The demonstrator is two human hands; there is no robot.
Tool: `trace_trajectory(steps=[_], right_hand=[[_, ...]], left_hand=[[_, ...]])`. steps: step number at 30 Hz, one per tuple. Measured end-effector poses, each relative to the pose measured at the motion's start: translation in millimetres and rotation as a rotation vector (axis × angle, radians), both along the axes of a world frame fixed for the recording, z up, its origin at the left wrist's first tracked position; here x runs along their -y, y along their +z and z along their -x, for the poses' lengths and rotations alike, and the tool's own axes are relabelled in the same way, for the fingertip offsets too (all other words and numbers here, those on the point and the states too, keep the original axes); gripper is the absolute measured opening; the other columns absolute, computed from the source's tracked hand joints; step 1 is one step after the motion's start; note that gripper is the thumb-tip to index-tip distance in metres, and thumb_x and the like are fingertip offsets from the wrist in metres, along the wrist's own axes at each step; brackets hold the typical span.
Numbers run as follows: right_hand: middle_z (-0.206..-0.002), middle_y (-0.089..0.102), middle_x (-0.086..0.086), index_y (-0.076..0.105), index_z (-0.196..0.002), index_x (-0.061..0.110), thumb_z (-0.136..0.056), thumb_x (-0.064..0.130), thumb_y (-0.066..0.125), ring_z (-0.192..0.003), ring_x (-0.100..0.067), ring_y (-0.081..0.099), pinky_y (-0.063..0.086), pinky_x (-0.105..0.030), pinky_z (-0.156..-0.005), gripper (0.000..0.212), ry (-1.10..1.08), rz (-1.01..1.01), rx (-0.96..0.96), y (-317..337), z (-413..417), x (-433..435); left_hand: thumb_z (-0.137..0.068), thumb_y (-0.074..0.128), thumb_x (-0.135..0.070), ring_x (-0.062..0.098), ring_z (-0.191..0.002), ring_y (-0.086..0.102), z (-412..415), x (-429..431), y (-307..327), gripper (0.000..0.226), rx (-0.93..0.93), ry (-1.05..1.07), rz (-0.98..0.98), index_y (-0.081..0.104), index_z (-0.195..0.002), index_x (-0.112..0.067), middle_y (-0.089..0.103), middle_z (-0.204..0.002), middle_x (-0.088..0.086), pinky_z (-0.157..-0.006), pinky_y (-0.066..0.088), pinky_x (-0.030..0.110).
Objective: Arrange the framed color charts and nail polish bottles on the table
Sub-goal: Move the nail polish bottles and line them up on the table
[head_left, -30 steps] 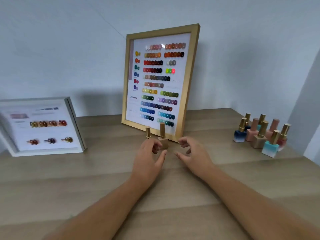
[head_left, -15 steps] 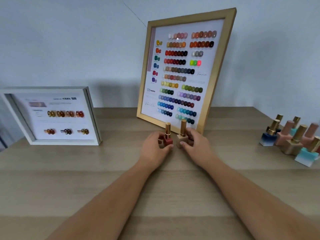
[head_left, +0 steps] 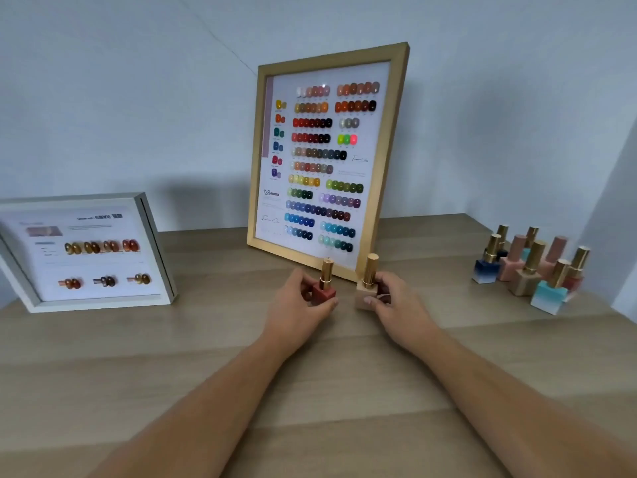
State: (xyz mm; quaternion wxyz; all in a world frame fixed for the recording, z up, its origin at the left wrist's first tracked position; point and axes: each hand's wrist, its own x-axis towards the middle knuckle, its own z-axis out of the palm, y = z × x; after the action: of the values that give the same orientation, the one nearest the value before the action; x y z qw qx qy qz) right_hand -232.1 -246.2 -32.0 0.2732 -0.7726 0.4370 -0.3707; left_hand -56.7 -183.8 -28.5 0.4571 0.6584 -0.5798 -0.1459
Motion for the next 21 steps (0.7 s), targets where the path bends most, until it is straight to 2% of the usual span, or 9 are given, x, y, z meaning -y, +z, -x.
trace_trajectory(steps=[6,13,18,21], right_hand=[[-0.125,0.057,0.003,0.047,-0.127,0.024,-0.086,0.016,0.059,-0.108,-0.005,0.048,0.037,-0.025,-0.095,0.043,-0.131,-0.064,-0.036,5.0,81.8,-16.7],[-0.125,0.057,-0.001,0.048,-0.126,0.018,-0.085,0.016,0.061,-0.112,-0.013,0.052,0.04,-0.027,-0.097,0.044,-0.358,-0.053,-0.078,7.4,183.2,-37.6],[-0.109,0.058,0.004,0.052,-0.117,0.021,-0.086,0.017,0.06,-0.094,-0.007,0.051,0.038,-0.022,-0.085,0.032,-0.494,-0.066,-0.012,7.9,230.1,-30.4],[-0.104,0.054,0.007,0.051,-0.12,0.02,-0.087,0.018,0.058,-0.094,-0.009,0.051,0.037,-0.023,-0.085,0.034,-0.56,-0.089,0.02,6.4,244.8,-17.3]], left_hand=[[-0.068,0.077,-0.039,-0.002,-0.079,0.056,69.5,14.4,2.6,0.037,-0.011,-0.144,0.008,0.044,-0.083,-0.035,0.059,-0.085,-0.017,-0.059,0.04,0.01],[-0.07,0.077,-0.035,0.001,-0.081,0.056,169.2,40.9,6.1,0.035,-0.04,-0.366,-0.043,0.046,-0.086,-0.03,0.059,-0.091,-0.012,-0.063,0.043,0.015],[-0.07,0.077,-0.031,0.008,-0.09,0.056,215.5,66.9,4.2,0.037,-0.056,-0.394,-0.054,0.047,-0.09,-0.026,0.058,-0.097,-0.007,-0.073,0.044,0.016],[-0.071,0.077,-0.032,0.009,-0.087,0.056,230.4,83.8,1.2,0.037,-0.056,-0.36,-0.049,0.047,-0.091,-0.026,0.056,-0.094,-0.008,-0.069,0.043,0.015]])
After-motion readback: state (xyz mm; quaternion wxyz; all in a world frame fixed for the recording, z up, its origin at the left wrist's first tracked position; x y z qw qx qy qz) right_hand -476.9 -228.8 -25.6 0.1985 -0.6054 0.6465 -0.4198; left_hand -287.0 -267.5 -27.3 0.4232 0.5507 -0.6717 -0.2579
